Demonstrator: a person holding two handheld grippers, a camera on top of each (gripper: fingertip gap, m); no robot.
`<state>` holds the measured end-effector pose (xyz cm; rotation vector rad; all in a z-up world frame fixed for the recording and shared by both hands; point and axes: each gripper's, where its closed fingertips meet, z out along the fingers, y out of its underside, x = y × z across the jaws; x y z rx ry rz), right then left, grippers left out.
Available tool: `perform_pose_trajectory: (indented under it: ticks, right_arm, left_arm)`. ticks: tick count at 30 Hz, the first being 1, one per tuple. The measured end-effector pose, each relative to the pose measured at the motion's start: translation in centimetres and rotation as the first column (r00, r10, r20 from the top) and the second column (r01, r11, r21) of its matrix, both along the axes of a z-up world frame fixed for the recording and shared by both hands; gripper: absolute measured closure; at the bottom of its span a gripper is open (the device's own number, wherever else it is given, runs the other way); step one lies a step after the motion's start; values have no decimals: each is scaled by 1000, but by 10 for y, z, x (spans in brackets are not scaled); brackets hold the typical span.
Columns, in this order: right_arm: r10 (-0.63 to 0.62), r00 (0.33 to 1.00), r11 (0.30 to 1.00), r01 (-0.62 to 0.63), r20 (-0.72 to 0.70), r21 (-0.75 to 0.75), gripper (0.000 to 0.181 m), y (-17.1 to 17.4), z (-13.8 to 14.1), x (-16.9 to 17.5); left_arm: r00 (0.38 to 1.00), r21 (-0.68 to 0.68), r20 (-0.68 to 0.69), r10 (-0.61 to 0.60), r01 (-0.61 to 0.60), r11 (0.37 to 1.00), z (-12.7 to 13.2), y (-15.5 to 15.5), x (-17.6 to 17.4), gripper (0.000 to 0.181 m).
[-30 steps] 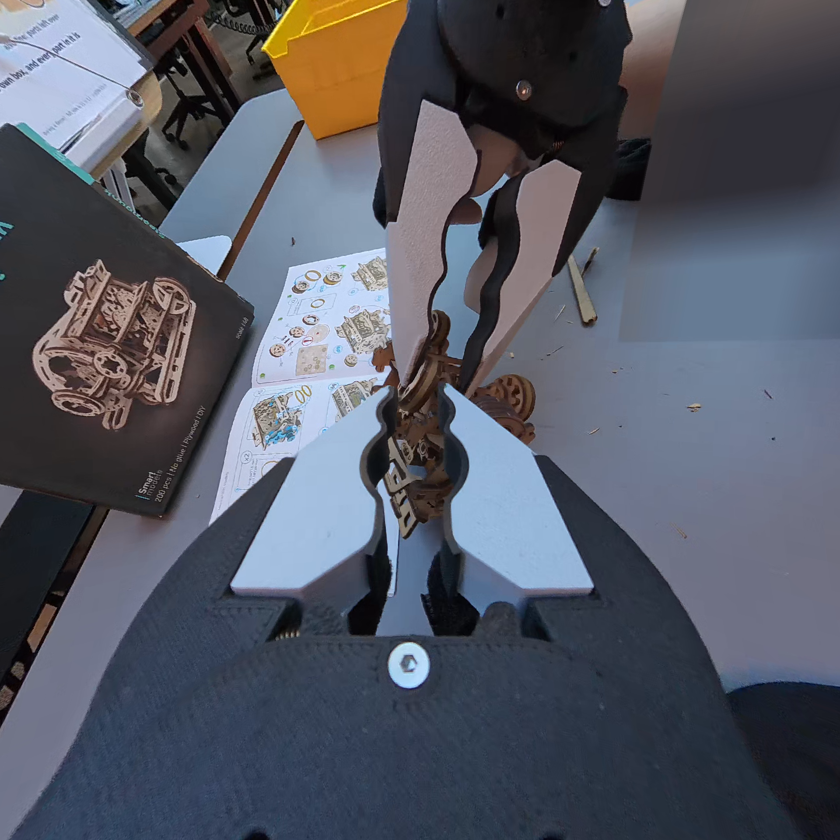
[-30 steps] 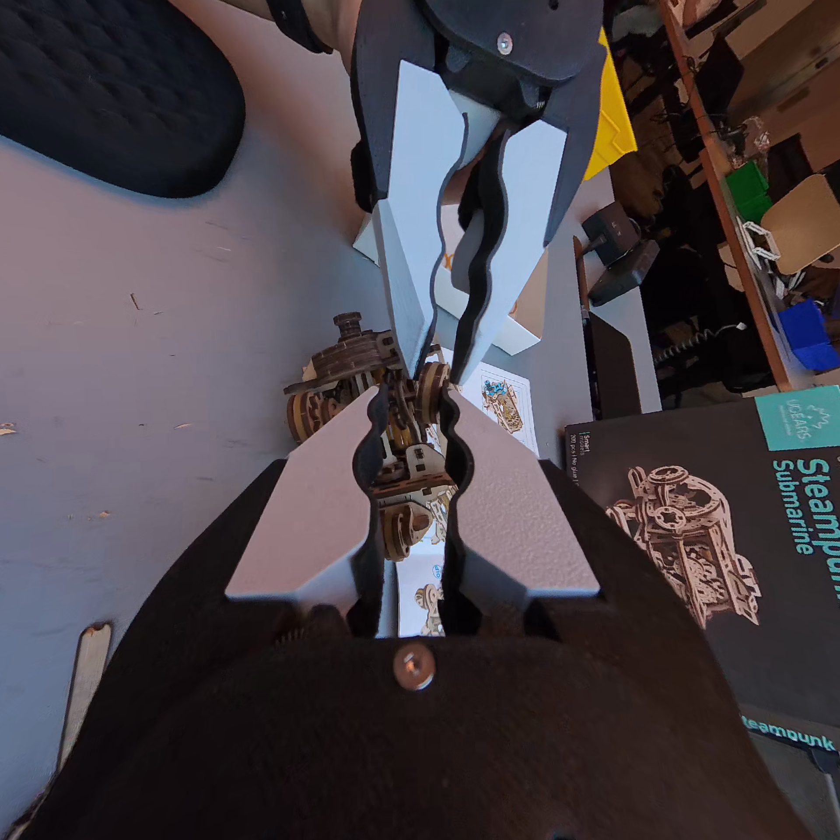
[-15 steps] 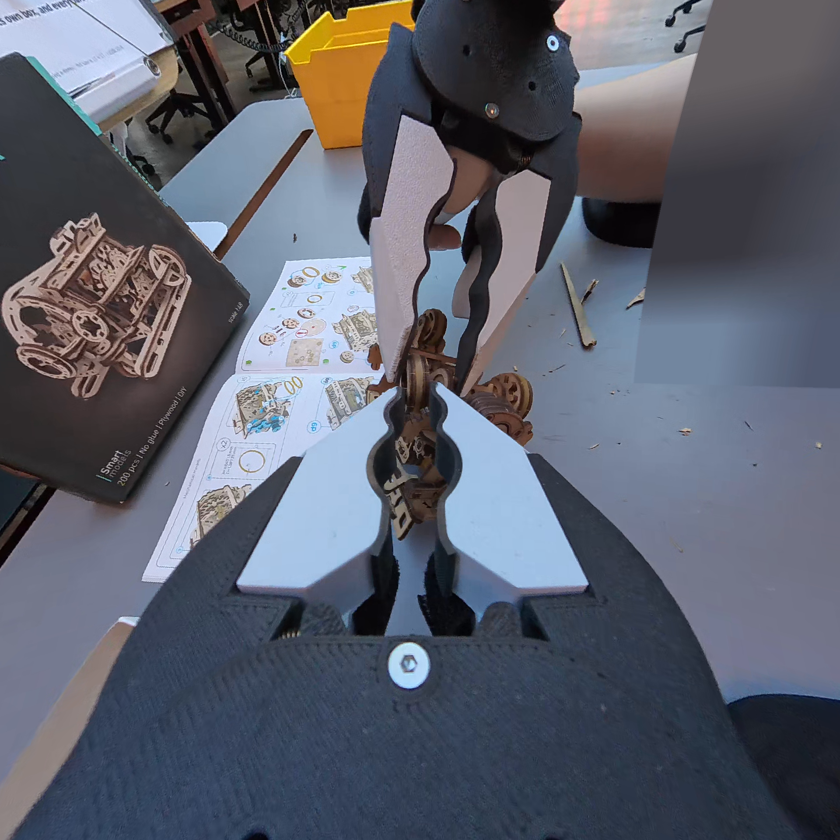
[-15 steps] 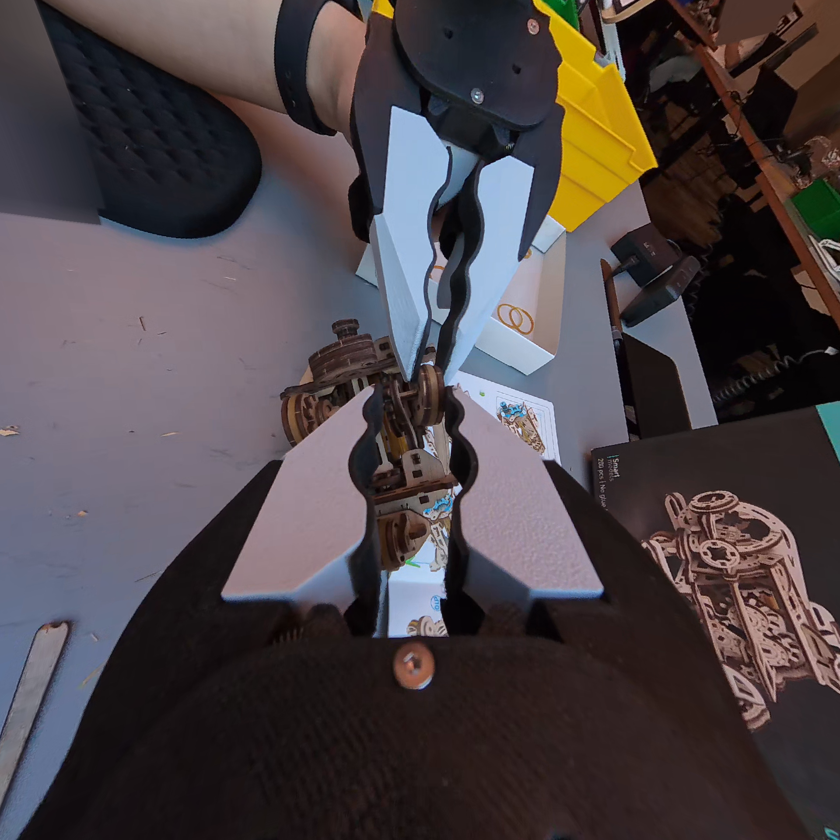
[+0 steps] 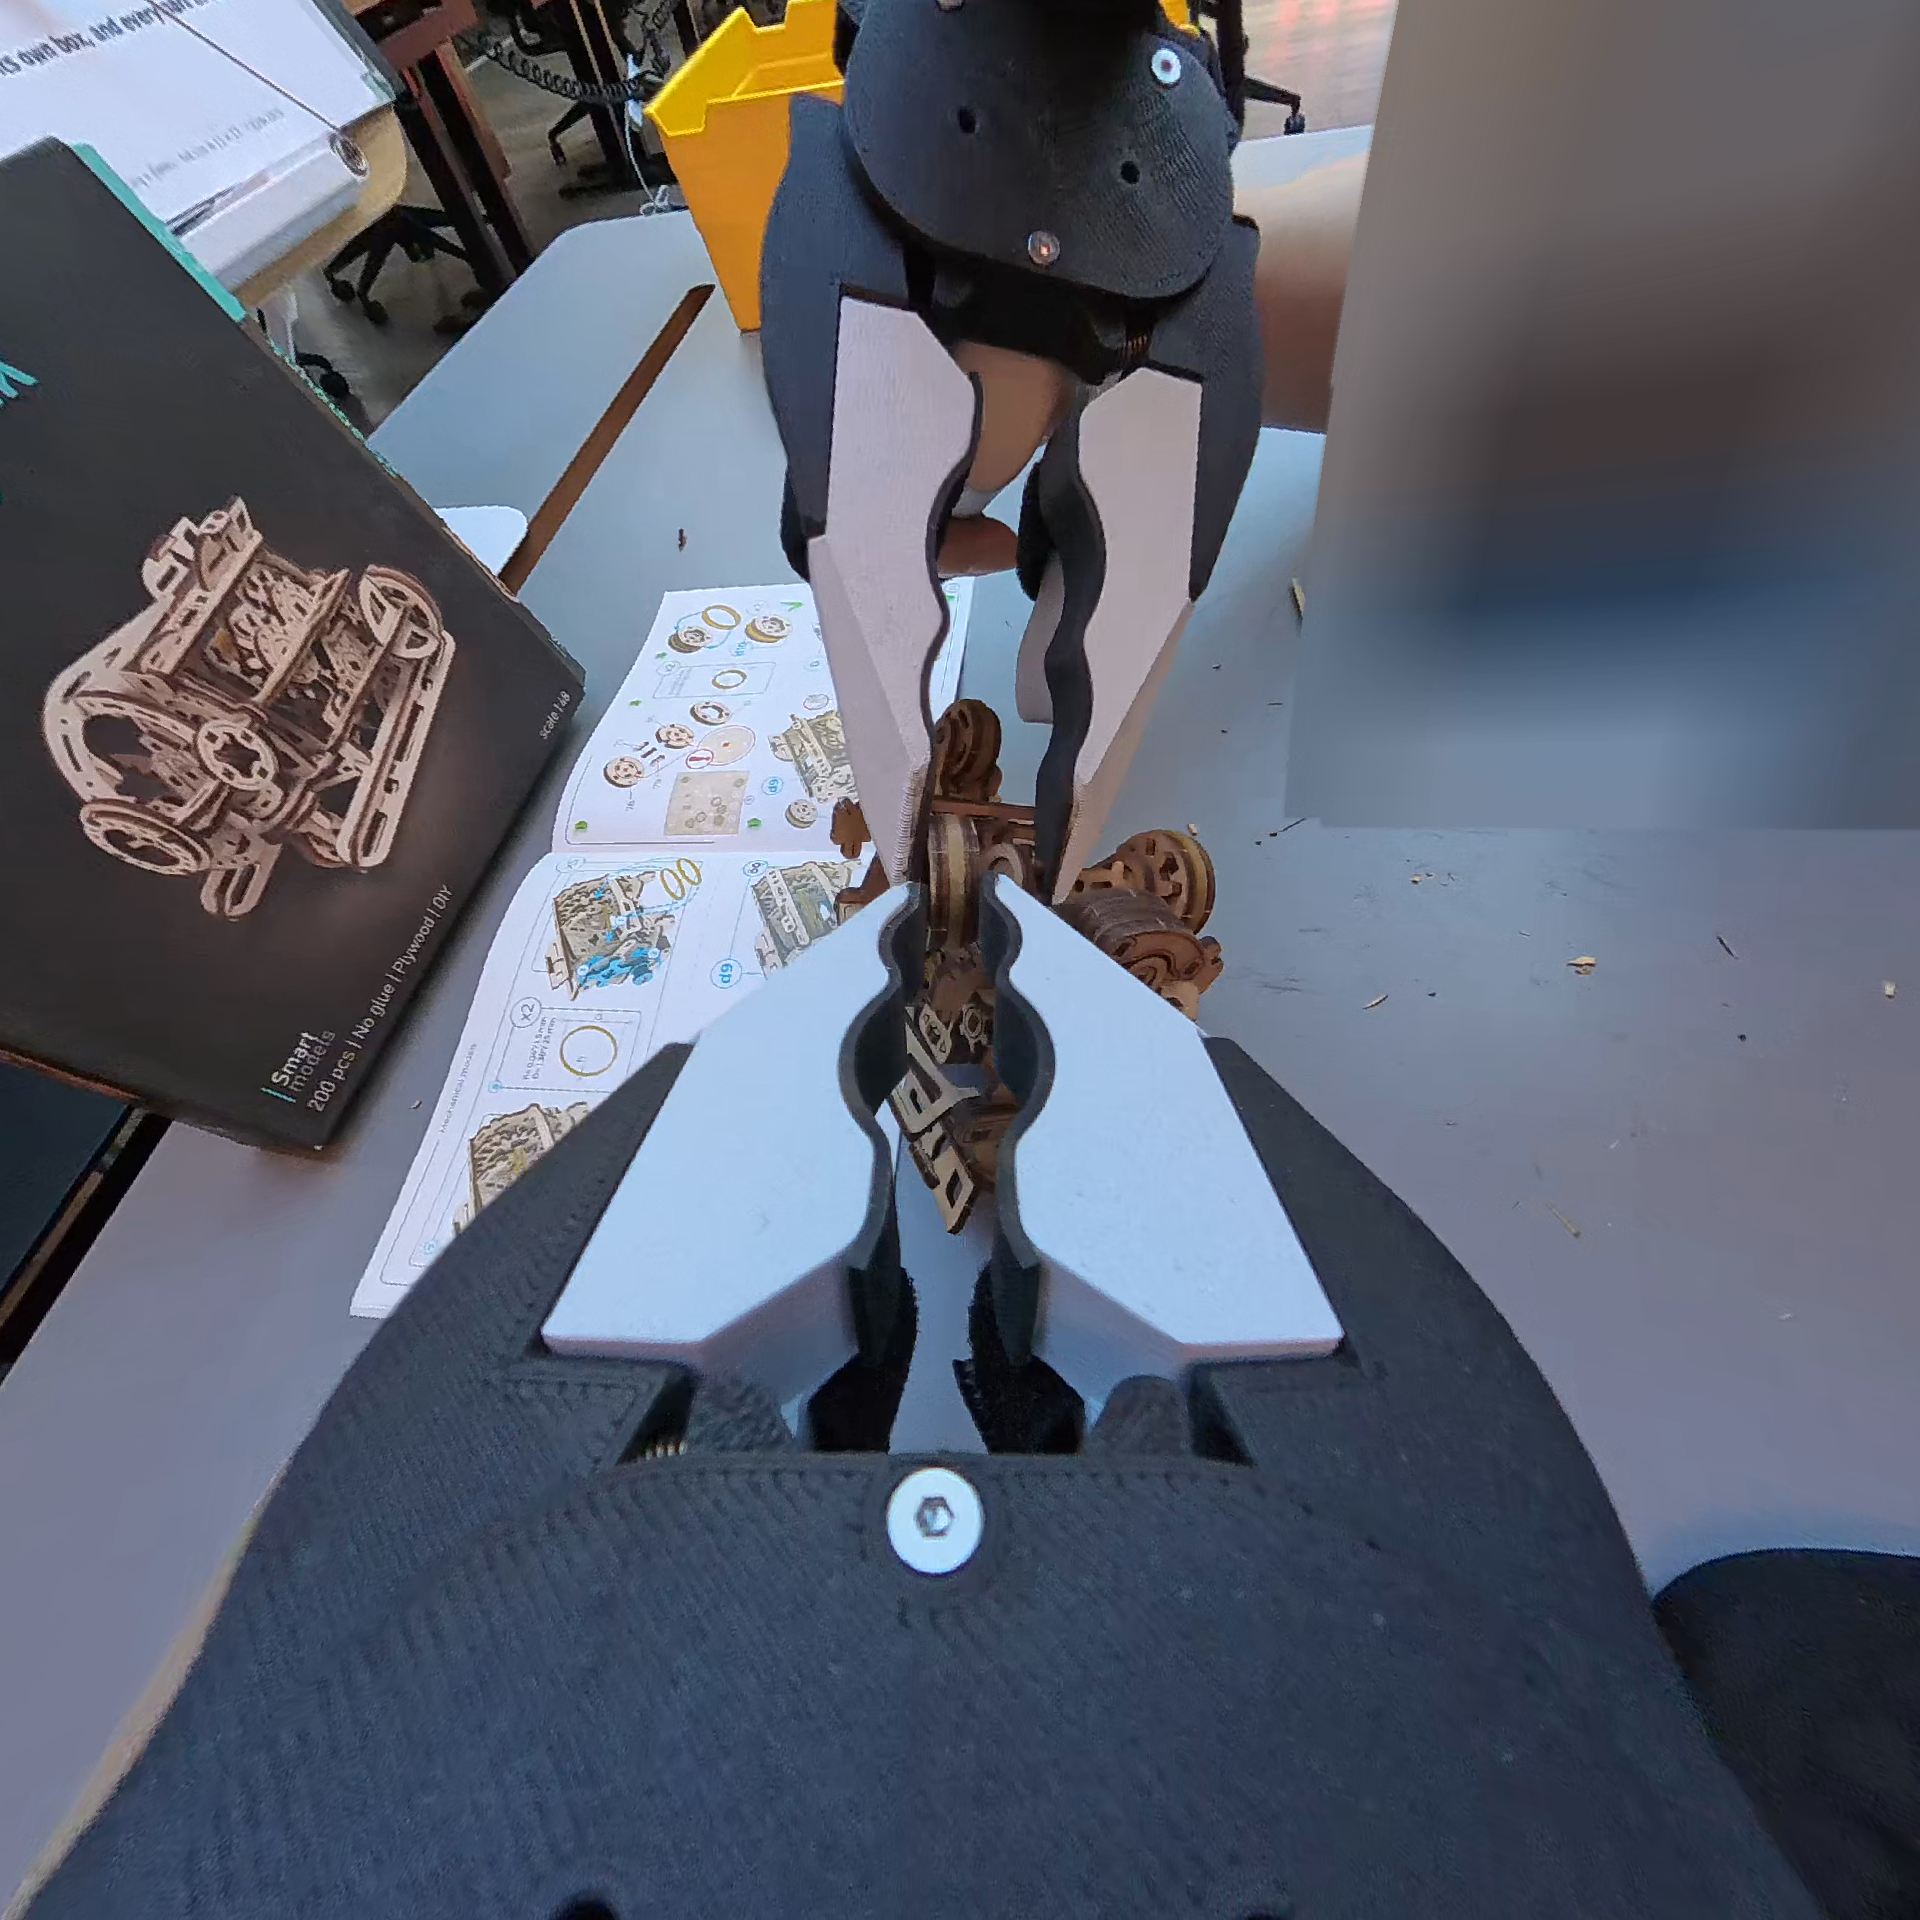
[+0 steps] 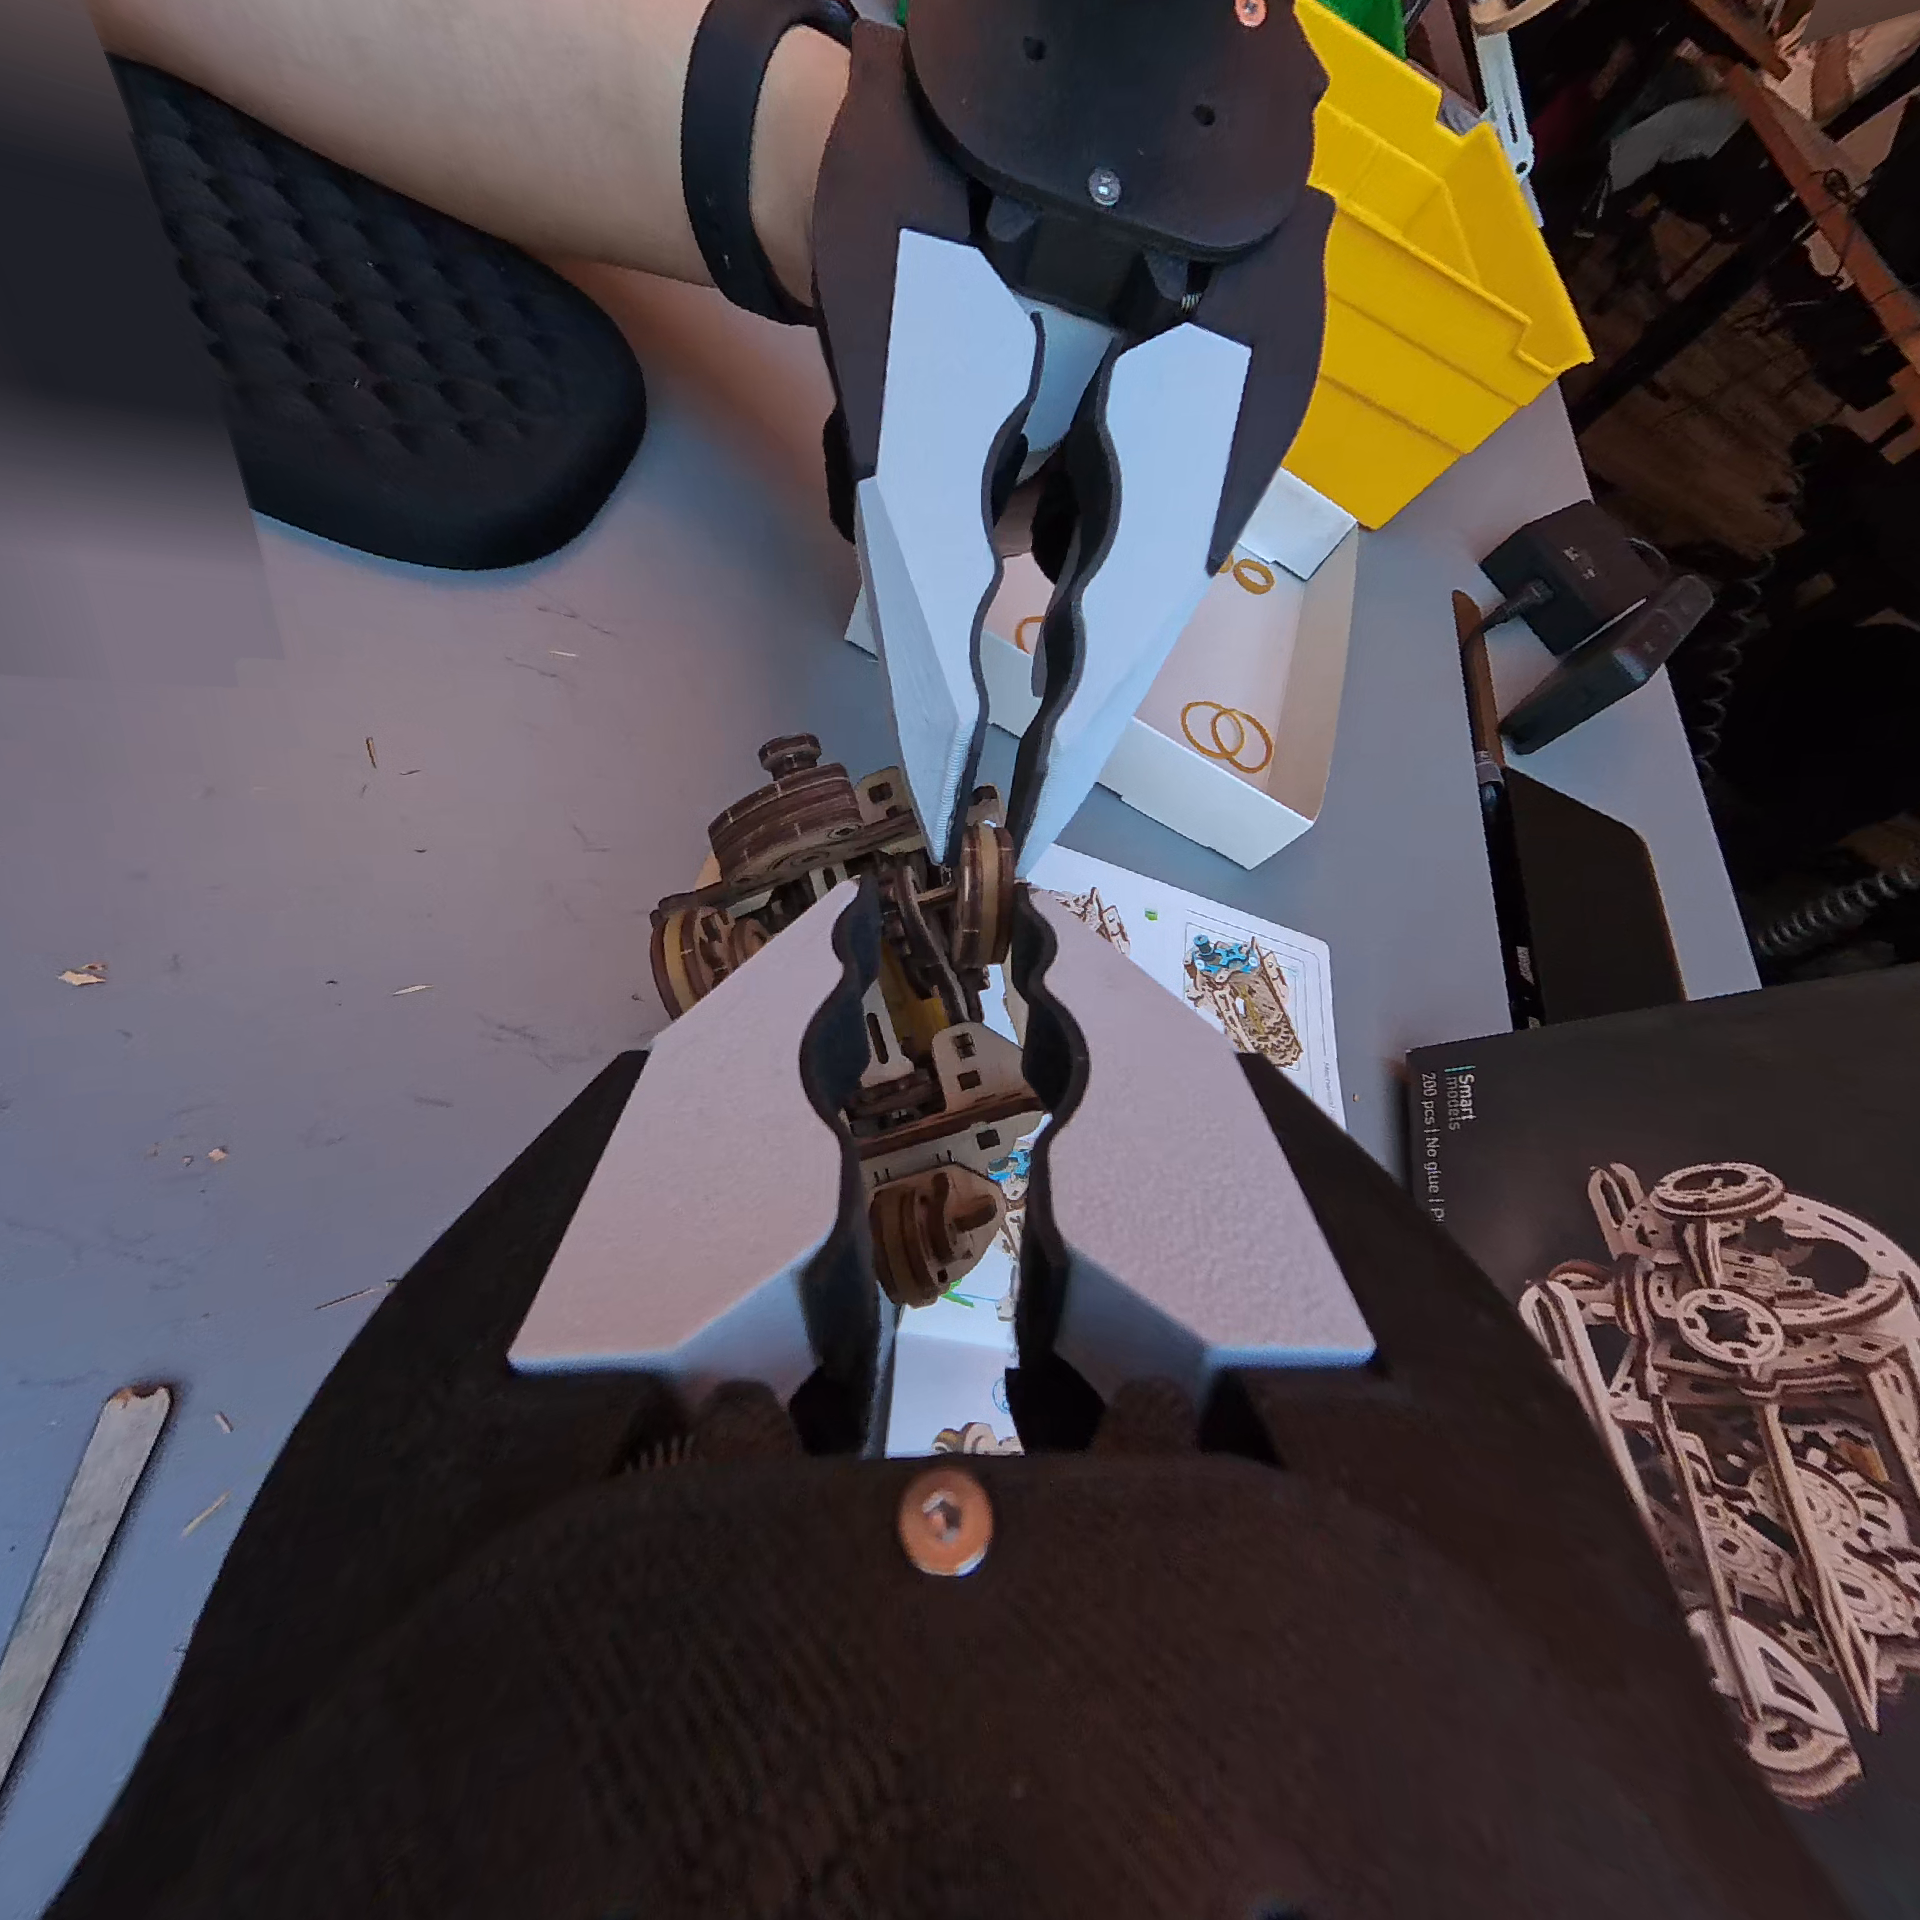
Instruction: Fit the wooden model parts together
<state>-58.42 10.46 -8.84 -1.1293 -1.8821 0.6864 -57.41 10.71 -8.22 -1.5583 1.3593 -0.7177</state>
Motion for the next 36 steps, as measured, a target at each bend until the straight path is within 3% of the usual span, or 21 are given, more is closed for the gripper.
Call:
perform_pose_trajectory:
  ticks: [21, 36]
  right_arm:
    - [-1, 1000, 999, 2, -17, 34, 159, -4, 0, -2]
    - [93, 991, 948, -59, -93, 314, 157, -10, -7, 1]
  left_arm:
    - [996, 161, -34, 82, -75, 984, 2, -4, -2, 174]
    - [994, 260, -91, 52, -27, 965, -6, -11, 3, 174]
